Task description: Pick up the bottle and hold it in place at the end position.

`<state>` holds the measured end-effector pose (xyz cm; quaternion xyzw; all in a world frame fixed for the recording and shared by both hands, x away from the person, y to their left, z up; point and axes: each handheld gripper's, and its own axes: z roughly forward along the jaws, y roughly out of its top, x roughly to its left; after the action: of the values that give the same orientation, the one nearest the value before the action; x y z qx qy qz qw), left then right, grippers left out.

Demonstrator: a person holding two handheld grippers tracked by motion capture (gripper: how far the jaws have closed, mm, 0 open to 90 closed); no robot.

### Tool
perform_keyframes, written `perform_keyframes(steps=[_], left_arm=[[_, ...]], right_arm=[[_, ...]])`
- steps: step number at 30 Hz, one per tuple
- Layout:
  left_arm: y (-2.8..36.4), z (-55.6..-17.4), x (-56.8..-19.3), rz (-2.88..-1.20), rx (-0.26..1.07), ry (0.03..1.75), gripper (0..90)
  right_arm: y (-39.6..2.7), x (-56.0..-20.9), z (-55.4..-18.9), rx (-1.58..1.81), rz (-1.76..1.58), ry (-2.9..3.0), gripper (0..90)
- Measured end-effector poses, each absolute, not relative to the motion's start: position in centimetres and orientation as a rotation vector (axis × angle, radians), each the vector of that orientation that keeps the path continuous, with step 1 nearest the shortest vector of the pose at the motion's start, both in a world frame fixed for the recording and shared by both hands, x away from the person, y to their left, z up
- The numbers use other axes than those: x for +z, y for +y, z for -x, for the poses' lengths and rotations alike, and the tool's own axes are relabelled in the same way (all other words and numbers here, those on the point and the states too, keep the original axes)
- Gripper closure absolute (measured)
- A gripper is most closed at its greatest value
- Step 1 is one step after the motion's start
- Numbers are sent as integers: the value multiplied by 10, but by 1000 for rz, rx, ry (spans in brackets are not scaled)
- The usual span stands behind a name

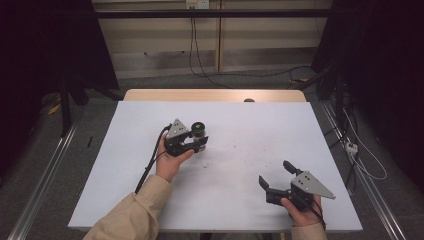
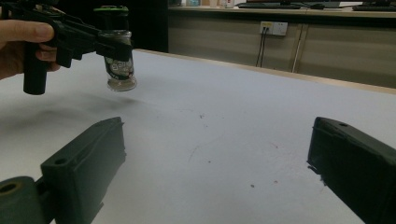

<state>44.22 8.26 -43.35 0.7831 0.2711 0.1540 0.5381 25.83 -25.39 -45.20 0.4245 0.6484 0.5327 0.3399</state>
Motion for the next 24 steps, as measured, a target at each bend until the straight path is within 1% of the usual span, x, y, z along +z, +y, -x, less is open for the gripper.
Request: perform_keyframes(steps=[24], left_arm=[[61,-447,-435,-1880,359,611,533]], right_arm=[[-254,-452,-259,1393,-1104,1691,35]])
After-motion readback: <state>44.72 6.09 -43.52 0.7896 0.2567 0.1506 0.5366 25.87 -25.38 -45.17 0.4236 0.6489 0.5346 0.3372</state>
